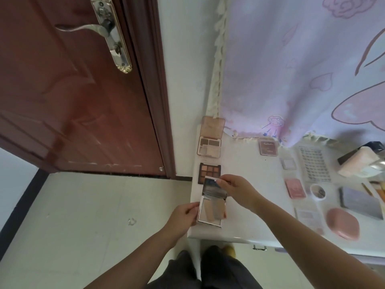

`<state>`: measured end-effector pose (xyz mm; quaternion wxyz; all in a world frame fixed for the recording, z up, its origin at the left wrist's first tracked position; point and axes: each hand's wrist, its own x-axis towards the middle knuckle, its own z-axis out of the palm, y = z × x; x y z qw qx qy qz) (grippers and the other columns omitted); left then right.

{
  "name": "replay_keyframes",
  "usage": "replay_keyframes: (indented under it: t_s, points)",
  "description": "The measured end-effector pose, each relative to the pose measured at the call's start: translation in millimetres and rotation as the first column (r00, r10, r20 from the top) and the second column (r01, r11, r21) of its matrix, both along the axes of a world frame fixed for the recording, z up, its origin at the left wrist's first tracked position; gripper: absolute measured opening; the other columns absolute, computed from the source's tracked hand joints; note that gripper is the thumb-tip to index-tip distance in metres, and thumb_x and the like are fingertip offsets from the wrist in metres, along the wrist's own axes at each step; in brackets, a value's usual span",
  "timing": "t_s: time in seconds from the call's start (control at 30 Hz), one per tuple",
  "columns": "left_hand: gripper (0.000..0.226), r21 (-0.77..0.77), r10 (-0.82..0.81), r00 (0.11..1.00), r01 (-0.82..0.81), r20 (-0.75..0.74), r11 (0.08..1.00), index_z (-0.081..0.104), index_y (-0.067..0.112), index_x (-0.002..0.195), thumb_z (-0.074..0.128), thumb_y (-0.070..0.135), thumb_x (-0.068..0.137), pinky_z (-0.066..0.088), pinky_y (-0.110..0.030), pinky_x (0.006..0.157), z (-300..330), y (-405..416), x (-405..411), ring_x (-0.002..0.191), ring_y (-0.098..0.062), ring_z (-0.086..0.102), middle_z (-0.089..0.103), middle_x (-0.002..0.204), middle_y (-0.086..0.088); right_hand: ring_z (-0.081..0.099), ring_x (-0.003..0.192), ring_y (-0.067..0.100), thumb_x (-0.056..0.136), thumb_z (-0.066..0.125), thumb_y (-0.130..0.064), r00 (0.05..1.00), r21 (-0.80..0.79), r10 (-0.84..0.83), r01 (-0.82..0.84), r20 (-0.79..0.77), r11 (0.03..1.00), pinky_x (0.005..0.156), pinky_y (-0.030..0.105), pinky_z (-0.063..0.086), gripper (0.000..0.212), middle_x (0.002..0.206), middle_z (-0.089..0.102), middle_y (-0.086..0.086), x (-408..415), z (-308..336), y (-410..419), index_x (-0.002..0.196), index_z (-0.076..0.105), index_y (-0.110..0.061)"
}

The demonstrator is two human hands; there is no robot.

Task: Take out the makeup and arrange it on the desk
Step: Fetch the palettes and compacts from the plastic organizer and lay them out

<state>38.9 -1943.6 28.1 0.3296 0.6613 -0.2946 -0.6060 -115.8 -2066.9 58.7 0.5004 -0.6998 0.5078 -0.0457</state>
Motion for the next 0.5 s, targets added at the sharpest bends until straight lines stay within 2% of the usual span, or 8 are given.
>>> replay_keyframes:
  t_s: [0.07,0.13,0.23,0.3,0.37,0.43,0.5]
  points:
    - [0.034,-0.068,-0.097,0.972,0.114,0.215,0.991,0.055,0.028,0.125,0.037,0.012,0.101,0.043,-0.014,0.079,-6,0,-1,0.095,-0.012,0.056,0.061,0.106,0.0,0.053,0.074,0.01,0.097,0.047,-0.03,0.998,-0.059,0.063,-0.064,-0.03,0.996,0.065,0.017,0.04,0.018,0.076,0.058,-0.009,9,-5,-1,0.089,0.062,-0.023]
    - [0.036,-0.069,-0.18,0.913,0.22,0.367,0.973,0.054,0.024,0.13,0.037,0.014,0.1,0.037,-0.012,0.076,-16,1,-1,0.099,-0.011,0.051,0.053,0.107,-0.003,0.053,0.075,0.01,0.097,0.047,-0.03,0.997,-0.084,0.067,-0.069,-0.038,0.994,0.063,0.015,0.038,0.015,0.077,0.057,-0.011,17,-9,-3,0.09,0.059,-0.024]
    - [0.041,-0.049,-0.192,0.885,0.234,0.425,0.971,0.044,0.016,0.139,0.043,0.015,0.098,0.029,-0.005,0.082,-25,4,0,0.101,-0.007,0.046,0.043,0.113,0.0,0.055,0.088,0.012,0.096,0.049,-0.029,0.999,-0.071,0.024,-0.026,-0.032,0.997,0.07,0.016,0.04,0.015,0.092,0.059,-0.007,23,-13,-3,0.102,0.059,-0.019]
    - [0.047,-0.051,-0.219,0.864,0.27,0.454,0.961,0.039,0.017,0.141,0.05,0.019,0.096,0.033,-0.008,0.087,-26,4,-1,0.104,-0.007,0.045,0.04,0.117,0.0,0.054,0.096,0.012,0.096,0.051,-0.028,0.999,-0.074,-0.019,0.017,-0.029,0.997,0.08,0.019,0.04,0.024,0.103,0.057,-0.007,21,-12,-2,0.115,0.056,-0.016]
    - [0.054,-0.046,-0.271,0.812,0.342,0.516,0.939,0.035,0.02,0.142,0.055,0.027,0.092,0.04,-0.017,0.096,-26,5,-1,0.111,-0.011,0.045,0.039,0.124,-0.002,0.054,0.096,0.01,0.096,0.051,-0.027,0.992,-0.139,-0.113,0.104,-0.056,0.985,0.083,0.02,0.039,0.028,0.105,0.055,-0.007,10,-10,3,0.12,0.054,-0.014]
    - [0.056,-0.043,-0.298,0.776,0.384,0.555,0.922,0.035,0.021,0.141,0.057,0.031,0.09,0.043,-0.022,0.096,-25,4,-1,0.113,-0.015,0.047,0.04,0.125,-0.004,0.054,0.092,0.008,0.096,0.05,-0.024,0.976,-0.221,-0.183,0.153,-0.122,0.963,0.082,0.018,0.039,0.025,0.106,0.058,-0.005,-7,-12,12,0.119,0.056,-0.014]
    - [0.055,-0.037,-0.307,0.76,0.399,0.573,0.916,0.034,0.021,0.14,0.056,0.031,0.09,0.044,-0.023,0.093,-27,4,-3,0.11,-0.017,0.049,0.042,0.121,-0.004,0.054,0.09,0.008,0.096,0.05,-0.022,0.973,-0.222,-0.126,0.081,-0.195,0.972,0.081,0.016,0.039,0.026,0.111,0.06,-0.001,-20,-20,28,0.121,0.056,-0.016]
